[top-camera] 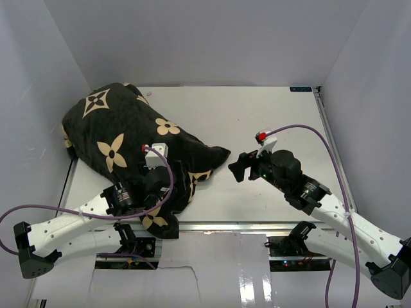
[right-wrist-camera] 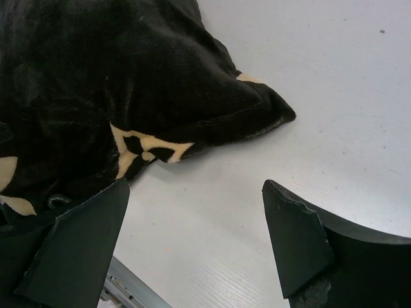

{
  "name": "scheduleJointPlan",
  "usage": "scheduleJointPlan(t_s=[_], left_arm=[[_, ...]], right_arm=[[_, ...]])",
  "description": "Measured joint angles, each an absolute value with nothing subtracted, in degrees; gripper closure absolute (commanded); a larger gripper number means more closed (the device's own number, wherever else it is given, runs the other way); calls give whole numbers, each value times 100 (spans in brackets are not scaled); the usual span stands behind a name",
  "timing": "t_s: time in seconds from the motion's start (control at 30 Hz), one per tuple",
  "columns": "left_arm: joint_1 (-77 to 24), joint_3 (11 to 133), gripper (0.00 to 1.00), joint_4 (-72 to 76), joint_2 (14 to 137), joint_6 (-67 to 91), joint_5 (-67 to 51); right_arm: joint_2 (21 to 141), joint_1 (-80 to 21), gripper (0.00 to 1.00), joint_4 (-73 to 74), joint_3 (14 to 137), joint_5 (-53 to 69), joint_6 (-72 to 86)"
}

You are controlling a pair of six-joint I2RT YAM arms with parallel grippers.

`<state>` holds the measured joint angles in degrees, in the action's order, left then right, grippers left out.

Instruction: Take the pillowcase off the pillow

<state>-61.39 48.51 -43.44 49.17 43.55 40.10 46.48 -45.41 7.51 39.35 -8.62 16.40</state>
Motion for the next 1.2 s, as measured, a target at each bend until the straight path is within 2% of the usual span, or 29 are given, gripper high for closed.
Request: scheduleJointPlan(t_s=[0.27,0.57,0.73,0.83,0.87,0.9,0.93,1.03,1.13,1.2], left_arm=[[-6139,4974,2,-4746,4974,4779,4425],[-5577,5896,2,-6716,6403,6541,5476],[-4278,5769,2,-6160,6396,6062,5242],[-3909,5398,2,-5452,6267,5555,4768],[-3811,5245,6,-5144,6250,5382,4567],[-3726,5129,14,-4904,6276,5245,4414],[-3647,5037,37,-4665,6351,5120,4261],[-3511,4947,69,-3951,6751,4646,3815],[-3492,4950,85,-3214,6954,4176,3251],[-3494,5041,92,-2665,7013,3938,2606]], right_arm=[[4558,-4541,10,770,3935,-860,1653],[4038,-4541,10,777,3933,-495,1643],[3997,-4541,10,768,3859,-174,1656],[3940,-4541,10,760,3717,10,1675],[3922,-4541,10,753,3673,47,1675],[3903,-4541,10,755,3625,86,1682],[3896,-4541,10,755,3592,113,1693],[3913,-4541,10,784,3555,158,1715],[3922,-4541,10,869,3555,152,1737],[3924,-4541,10,961,3555,130,1756]])
